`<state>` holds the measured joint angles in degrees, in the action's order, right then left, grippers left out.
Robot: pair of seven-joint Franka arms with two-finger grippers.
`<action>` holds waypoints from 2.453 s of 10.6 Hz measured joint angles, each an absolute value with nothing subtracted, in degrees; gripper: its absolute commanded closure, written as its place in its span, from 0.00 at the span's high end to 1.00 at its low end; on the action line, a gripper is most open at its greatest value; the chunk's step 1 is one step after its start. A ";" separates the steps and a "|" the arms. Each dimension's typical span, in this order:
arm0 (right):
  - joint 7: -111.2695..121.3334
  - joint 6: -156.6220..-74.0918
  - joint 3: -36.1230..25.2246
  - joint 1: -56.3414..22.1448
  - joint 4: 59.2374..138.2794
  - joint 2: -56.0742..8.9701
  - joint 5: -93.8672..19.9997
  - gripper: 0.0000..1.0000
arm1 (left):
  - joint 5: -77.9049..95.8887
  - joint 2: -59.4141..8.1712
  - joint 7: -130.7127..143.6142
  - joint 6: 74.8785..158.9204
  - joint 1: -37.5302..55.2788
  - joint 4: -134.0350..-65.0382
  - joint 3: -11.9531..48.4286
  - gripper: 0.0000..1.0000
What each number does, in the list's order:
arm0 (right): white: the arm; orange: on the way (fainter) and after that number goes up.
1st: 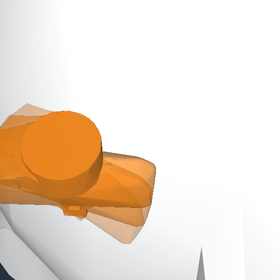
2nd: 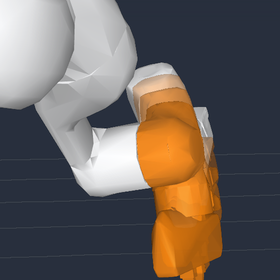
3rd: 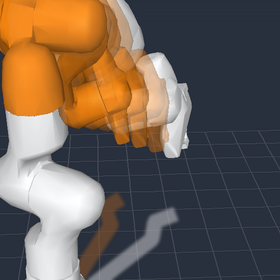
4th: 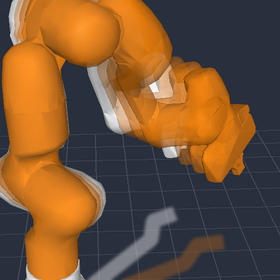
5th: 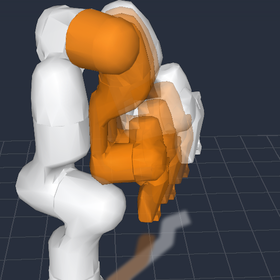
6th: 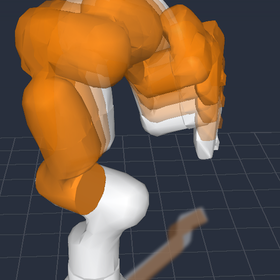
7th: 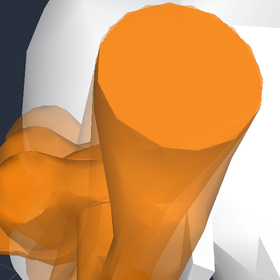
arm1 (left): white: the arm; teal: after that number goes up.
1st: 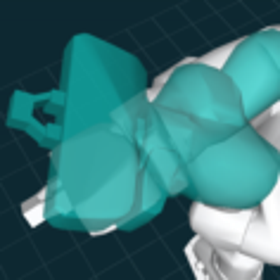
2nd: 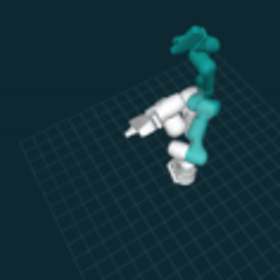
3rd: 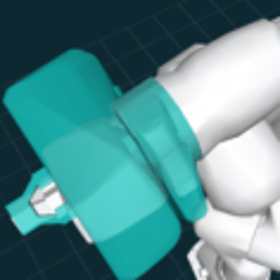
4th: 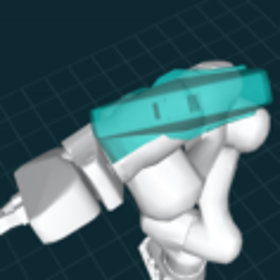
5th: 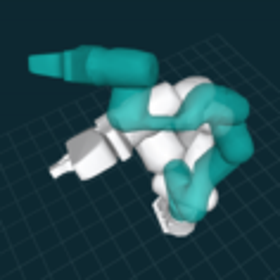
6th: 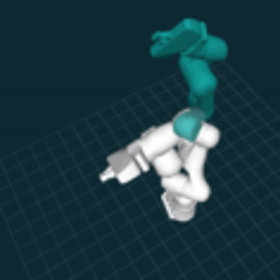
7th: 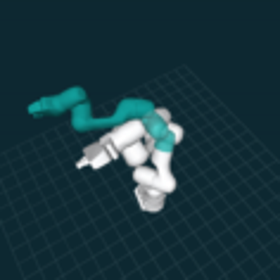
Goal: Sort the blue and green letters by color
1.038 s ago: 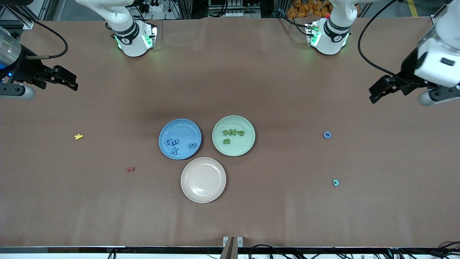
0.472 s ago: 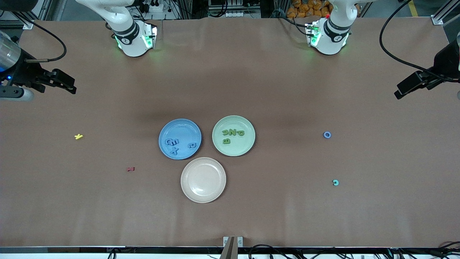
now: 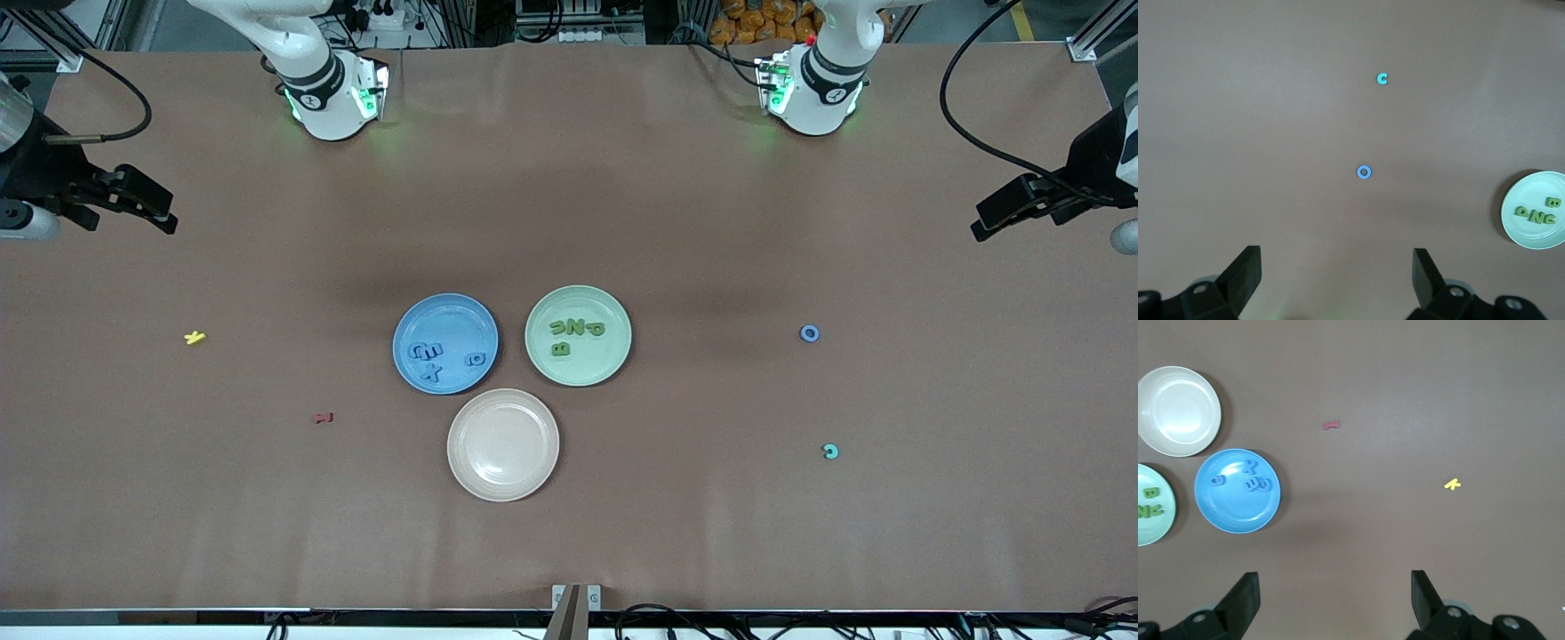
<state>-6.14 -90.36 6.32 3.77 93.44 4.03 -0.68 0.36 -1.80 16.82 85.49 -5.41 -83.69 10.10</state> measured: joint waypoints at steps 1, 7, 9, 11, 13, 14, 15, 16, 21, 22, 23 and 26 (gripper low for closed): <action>-6.20 -90.11 6.27 4.31 93.39 4.22 -1.76 1.00 | 0.36 -1.77 16.81 85.47 -5.41 -83.68 10.11 1.00; -6.15 -86.24 6.25 5.98 93.14 4.35 -2.99 1.00 | 0.34 -1.75 16.41 85.44 -4.78 -83.67 11.43 1.00; -6.15 -85.54 6.24 6.07 93.27 4.34 -2.99 1.00 | 0.03 -1.75 16.38 85.06 -4.51 -83.67 11.98 1.00; -6.15 -85.29 6.23 6.50 94.36 4.26 -3.00 1.00 | 0.03 -1.71 16.27 84.27 -4.58 -83.67 12.07 1.00; -6.10 -85.29 6.17 7.28 95.30 4.14 -3.00 1.00 | 0.03 -1.62 16.02 84.10 -4.79 -83.67 12.06 1.00; -6.10 -85.29 6.17 7.33 95.51 4.13 -3.00 1.00 | 0.03 -1.61 16.00 83.60 -4.79 -83.67 12.06 1.00; -6.10 -85.29 6.17 7.33 95.54 4.13 -3.00 1.00 | 0.03 -1.59 16.00 83.16 -4.80 -83.80 12.05 1.00; -6.10 -85.29 6.17 7.33 95.54 4.13 -3.02 1.00 | 0.03 -1.44 16.00 83.05 -4.80 -84.14 12.05 1.00; -6.10 -85.89 6.18 7.33 95.54 4.13 -3.04 1.00 | 0.00 2.18 16.00 84.51 -5.25 -88.19 11.98 1.00; -6.10 -85.92 6.18 7.33 95.54 4.13 -3.04 1.00 | -0.03 3.23 16.00 84.99 -5.26 -89.29 11.96 1.00; -6.10 -85.96 6.18 7.33 95.54 4.13 -3.04 1.00 | -0.41 3.85 16.00 85.36 -5.26 -89.81 11.98 1.00; -6.10 -86.00 6.18 7.33 95.54 4.13 -3.04 1.00 | -2.02 4.40 15.88 86.43 -5.17 -89.34 12.10 1.00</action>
